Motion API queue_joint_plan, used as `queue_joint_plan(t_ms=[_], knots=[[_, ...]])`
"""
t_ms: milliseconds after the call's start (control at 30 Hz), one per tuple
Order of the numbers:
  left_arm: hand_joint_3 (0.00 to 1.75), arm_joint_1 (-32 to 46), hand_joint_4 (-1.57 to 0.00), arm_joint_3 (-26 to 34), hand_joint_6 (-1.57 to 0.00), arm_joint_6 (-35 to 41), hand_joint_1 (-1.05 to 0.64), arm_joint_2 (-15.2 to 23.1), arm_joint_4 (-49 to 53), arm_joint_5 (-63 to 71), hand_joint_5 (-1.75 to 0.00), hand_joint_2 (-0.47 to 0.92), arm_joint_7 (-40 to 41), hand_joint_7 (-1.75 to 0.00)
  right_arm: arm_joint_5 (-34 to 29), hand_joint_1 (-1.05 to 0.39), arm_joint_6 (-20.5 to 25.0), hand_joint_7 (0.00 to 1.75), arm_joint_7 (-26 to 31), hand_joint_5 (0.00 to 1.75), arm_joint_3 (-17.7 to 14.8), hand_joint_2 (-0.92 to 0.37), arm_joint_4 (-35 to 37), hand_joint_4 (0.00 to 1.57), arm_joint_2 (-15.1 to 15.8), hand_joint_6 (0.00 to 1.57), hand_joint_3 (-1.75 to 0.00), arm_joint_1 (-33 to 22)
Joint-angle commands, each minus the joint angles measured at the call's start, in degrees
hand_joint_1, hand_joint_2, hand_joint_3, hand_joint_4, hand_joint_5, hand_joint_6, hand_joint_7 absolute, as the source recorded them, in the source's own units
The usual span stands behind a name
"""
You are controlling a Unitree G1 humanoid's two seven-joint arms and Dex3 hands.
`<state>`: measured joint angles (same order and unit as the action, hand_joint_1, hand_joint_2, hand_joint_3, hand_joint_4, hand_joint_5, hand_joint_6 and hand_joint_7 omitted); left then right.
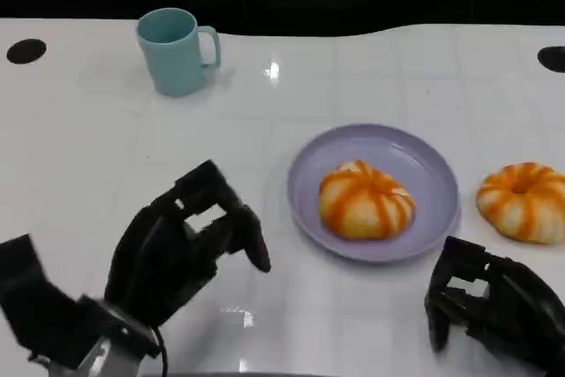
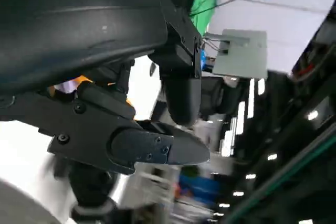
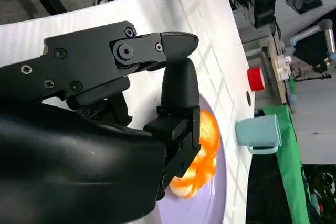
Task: Grasp the bread from the table and place it into the plate.
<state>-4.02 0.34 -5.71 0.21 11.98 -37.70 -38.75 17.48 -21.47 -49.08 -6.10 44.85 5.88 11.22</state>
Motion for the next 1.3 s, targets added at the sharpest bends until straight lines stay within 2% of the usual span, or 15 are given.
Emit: queue_joint_plan(t_ms=[33,167,300,400,1133,1300], knots=[[0.20,3.64,-0.82,3.27,-0.72,5.86,-0.74,-0.74,-3.24,-5.12,-1.75,0.92,-1.04,-1.44,-0.37,-0.60,0.25,1.57,0.23,1.75,-0.33,-0.92,0.27,0.70,0.90,0.64,-0.20,-0.40],[0.17,6.80,-0.87,5.42,-0.80,8.27,-0.74,-2.08,-4.66,-7.21,-1.75,0.92,-1.14,-1.40,-0.23,-0.61,0.24,1.57,-0.11,1.75,-0.31,-0.92,0.43,0.69,0.83,0.63,-0.22,-0.28],[0.16,8.84,-0.90,6.38,-0.73,8.90,-0.74,-2.56,-4.37,-6.83,-1.75,0.92,-2.63,-1.56,0.15,-0.60,0.97,1.56,-0.47,1.75,-0.37,-0.92,0.41,0.71,0.82,0.65,-0.20,-0.22],[0.16,10.01,-0.90,6.73,-0.71,9.04,-0.72,-3.09,-3.97,-6.43,-1.75,0.92,-3.31,-1.60,0.10,-0.61,0.84,1.55,-0.47,1.75,-0.37,-0.92,0.10,0.71,0.86,0.65,-0.20,-0.46],[0.14,10.09,-0.90,8.11,-0.72,10.59,-0.70,-3.07,-0.90,-3.82,-1.75,0.92,-5.97,-1.58,0.65,-0.60,1.12,1.59,-1.02,1.75,-0.95,-0.92,-0.89,0.72,1.92,0.64,-0.21,-1.44],[0.12,10.65,-0.93,8.67,-0.74,11.01,-0.71,-3.81,-1.87,-3.85,-1.75,0.92,-4.66,-1.57,-0.24,-0.61,1.72,1.60,0.57,1.75,-0.47,-0.92,-2.16,0.72,1.99,0.64,-0.21,-2.20]])
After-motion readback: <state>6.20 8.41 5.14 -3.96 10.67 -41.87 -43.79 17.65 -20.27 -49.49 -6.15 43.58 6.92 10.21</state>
